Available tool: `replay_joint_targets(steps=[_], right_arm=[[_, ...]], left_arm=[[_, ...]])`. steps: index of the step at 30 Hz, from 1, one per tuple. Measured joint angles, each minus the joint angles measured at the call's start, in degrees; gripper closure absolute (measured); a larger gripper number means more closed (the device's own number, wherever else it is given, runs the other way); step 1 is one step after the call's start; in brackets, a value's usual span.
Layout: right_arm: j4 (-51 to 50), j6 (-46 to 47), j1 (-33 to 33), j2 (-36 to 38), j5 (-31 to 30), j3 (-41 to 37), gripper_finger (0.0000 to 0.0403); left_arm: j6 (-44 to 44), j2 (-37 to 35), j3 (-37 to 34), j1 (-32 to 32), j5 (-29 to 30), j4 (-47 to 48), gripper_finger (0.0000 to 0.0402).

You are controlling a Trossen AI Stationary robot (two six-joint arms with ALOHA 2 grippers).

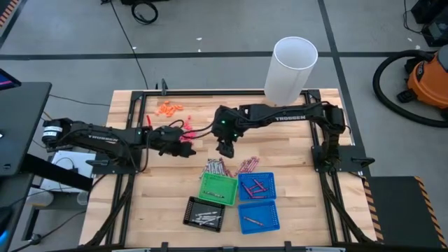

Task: Sort crayons
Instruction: Put the white crayon into the black bin

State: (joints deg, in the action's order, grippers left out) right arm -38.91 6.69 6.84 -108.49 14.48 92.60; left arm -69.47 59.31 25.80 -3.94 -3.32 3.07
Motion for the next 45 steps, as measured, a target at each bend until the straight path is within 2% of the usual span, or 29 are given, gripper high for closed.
replay_joint_targets(steps=[4, 9, 14, 18, 25, 28, 37, 45], right_arm=[[-3.77, -7.51, -0.34, 0.86, 0.04, 0.0, 0.0188], [-8.11, -13.54, -0.32, 0.99, 0.17, 0.0, 0.0189], [-11.84, -16.35, -0.43, 0.99, 0.49, 0.0, 0.0192], [-9.81, -19.59, -0.4, 0.99, 0.59, -0.26, 0.0199], [-3.44, -17.37, 0.07, 1.45, 0.33, -2.72, 0.0216], [-2.05, -17.03, -0.67, 1.45, 0.3, -4.39, 0.0224], [0.71, -14.04, -3.47, 1.77, -1.52, -7.37, 0.0235], [-2.32, -14.14, -2.61, 2.23, -4.22, -7.49, 0.0235]], left_arm=[[-4.99, 0.0, 0.01, 2.7, 7.25, -5.17, 0.026], [-13.35, 0.0, 0.02, 7.56, 18.13, -5.81, 0.026], [-19.24, 0.0, 0.04, 12.87, 23.68, -5.84, 0.026], [-21.46, 0.0, 0.04, 15.54, 24.49, -5.78, 0.026], [-25.16, 0.0, 0.2, 19.45, 25.16, -5.62, 0.026], [-25.49, 1.93, 2.87, 20.8, 26.1, -2.7, 0.026], [-26.17, 14.39, 16.64, 22.43, 26.2, 15.91, 0.026], [-25.89, 23.74, 17.71, 21.03, 25.92, 13.95, 0.026]])
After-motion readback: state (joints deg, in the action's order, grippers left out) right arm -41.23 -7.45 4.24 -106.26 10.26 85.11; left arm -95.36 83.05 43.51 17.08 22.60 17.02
